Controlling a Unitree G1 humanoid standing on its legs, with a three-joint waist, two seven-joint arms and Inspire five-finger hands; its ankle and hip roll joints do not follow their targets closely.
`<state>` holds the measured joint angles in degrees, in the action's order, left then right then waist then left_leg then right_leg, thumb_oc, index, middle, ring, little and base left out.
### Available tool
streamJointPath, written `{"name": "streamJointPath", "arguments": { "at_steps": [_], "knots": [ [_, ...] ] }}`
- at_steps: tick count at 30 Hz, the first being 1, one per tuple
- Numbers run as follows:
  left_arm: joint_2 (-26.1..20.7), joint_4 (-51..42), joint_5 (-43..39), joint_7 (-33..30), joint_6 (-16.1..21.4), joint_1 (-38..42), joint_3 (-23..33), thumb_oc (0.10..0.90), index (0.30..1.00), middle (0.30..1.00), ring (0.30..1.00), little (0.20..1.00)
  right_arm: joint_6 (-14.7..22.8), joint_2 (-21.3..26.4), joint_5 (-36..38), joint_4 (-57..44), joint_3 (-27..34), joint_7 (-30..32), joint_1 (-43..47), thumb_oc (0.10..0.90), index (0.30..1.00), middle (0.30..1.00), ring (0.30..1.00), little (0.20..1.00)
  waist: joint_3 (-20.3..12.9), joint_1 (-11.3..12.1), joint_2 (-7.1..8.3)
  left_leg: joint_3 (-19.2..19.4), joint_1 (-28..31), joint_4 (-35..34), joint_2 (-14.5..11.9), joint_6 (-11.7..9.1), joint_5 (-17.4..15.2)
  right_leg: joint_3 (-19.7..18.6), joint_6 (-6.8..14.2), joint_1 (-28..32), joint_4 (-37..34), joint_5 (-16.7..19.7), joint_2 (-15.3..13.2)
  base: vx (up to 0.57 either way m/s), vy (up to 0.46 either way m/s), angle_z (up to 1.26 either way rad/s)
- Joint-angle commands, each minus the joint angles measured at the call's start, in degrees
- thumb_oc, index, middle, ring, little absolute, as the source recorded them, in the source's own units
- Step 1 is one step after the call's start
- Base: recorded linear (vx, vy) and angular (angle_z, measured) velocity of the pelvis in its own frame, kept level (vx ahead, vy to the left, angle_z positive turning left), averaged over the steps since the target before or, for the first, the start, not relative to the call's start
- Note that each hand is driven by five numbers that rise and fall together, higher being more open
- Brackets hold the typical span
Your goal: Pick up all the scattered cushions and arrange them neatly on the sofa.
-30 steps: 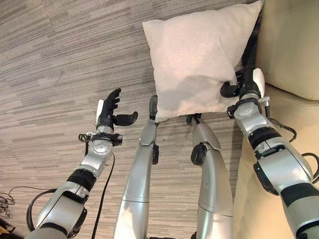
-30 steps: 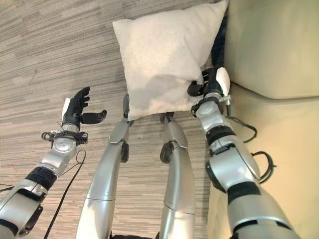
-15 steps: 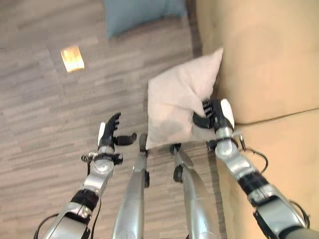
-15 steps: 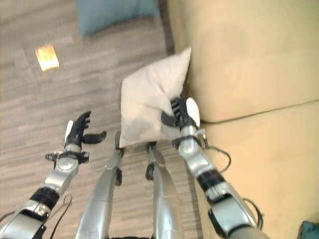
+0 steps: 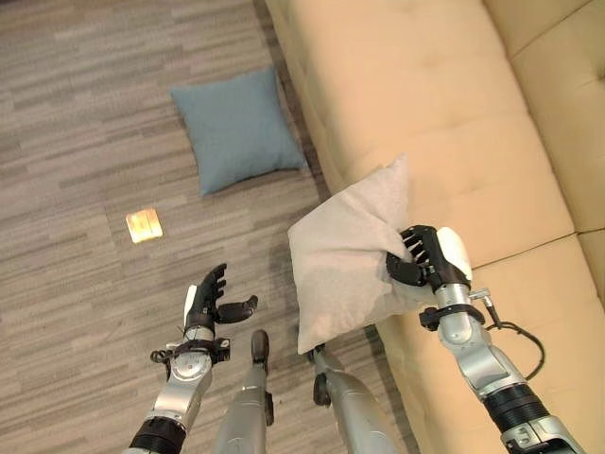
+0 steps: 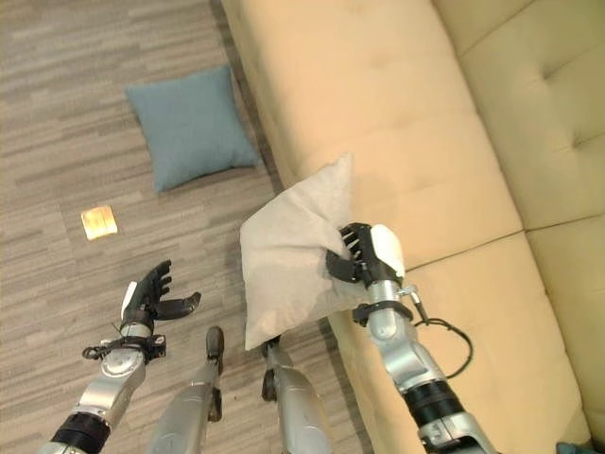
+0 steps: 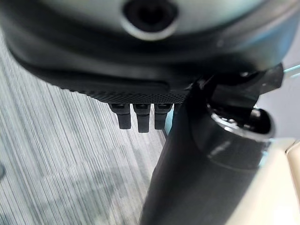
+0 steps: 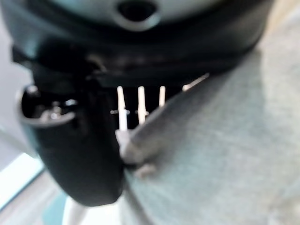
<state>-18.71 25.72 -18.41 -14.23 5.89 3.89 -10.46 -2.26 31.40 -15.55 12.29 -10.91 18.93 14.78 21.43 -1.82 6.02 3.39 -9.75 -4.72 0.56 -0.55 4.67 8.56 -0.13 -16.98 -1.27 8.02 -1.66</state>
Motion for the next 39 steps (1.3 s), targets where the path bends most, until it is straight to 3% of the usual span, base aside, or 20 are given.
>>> {"name": "streamJointPath", "arguments": {
  "at_steps": [1,5,15,22,31,39],
  "knots": [
    [0.4,-0.26,-2.9,1.99,2.12,-4.18,-0.71,0.8,0.9,0.9,0.9,0.9,6.75,3.07,-0.56,-7.47,5.05,4.8,3.55,0.4,0.3,0.3,0.3,0.3,-13.62,-1.69,0.57,0.92,-0.48,-0.28,-1.06,-1.82,-3.49,-1.44,7.55,3.07,2.72,-5.84,-1.42,0.09,0.049,-0.11],
    [3.25,0.0,-8.23,3.28,0.93,-6.08,-1.11,0.8,0.9,0.9,0.9,0.9,7.47,2.7,2.92,-11.38,7.22,4.08,4.31,0.4,0.3,0.3,0.3,0.3,-18.06,-2.77,0.81,2.42,3.17,-0.28,-1.37,-1.7,-5.24,-2.29,7.84,7.27,0.04,-5.61,-1.25,0.1,0.04,-0.18],
    [5.53,-3.25,-13.26,1.19,2.5,-4.07,-1.09,0.8,0.9,0.9,0.9,0.9,11.36,-0.55,10.55,-20.56,6.6,1.92,7.2,0.4,0.3,0.3,0.3,0.3,-22.6,-4.6,0.28,4.99,7.92,-0.28,-1.84,-1.65,-7.23,-4.64,7.84,11.41,-1.42,-5.8,-0.85,0.06,0.015,-0.2],
    [4.0,-5.31,-13.34,0.84,3.82,-1.78,-0.51,0.8,0.9,0.9,0.9,0.9,12.67,-0.75,12.31,-23.38,4.95,0.86,10.09,0.4,0.3,0.3,0.3,0.3,-23.93,-5.83,-0.74,6.63,9.2,-0.28,-2.11,-1.61,-7.69,-6.29,8.08,11.99,-1.69,-5.39,-0.66,0.01,0.018,-0.18],
    [5.69,-5.16,-23.67,5.14,3.78,-0.03,-0.82,0.8,0.9,0.9,0.9,0.9,13.85,-2.35,15.76,-28.87,3.92,-1.93,12.73,0.4,0.3,0.3,0.3,0.3,-25.18,-7.81,-1.84,8.78,10.37,-0.28,-2.33,-1.36,-8.29,-8.18,8.44,12.0,-1.71,-4.92,-0.57,0.02,0.022,-0.16],
    [5.81,-5.17,-23.33,5.91,4.01,2.11,-1.5,0.8,0.9,0.9,0.9,0.9,14.91,-3.42,17.3,-32.05,3.28,-3.88,12.23,0.4,0.3,0.3,0.3,0.3,-25.27,-9.31,-2.56,9.81,10.77,-0.28,-2.37,-1.14,-8.57,-9.16,8.46,11.54,-0.95,-4.98,-0.65,0.0,0.015,-0.06]
  ]
}}
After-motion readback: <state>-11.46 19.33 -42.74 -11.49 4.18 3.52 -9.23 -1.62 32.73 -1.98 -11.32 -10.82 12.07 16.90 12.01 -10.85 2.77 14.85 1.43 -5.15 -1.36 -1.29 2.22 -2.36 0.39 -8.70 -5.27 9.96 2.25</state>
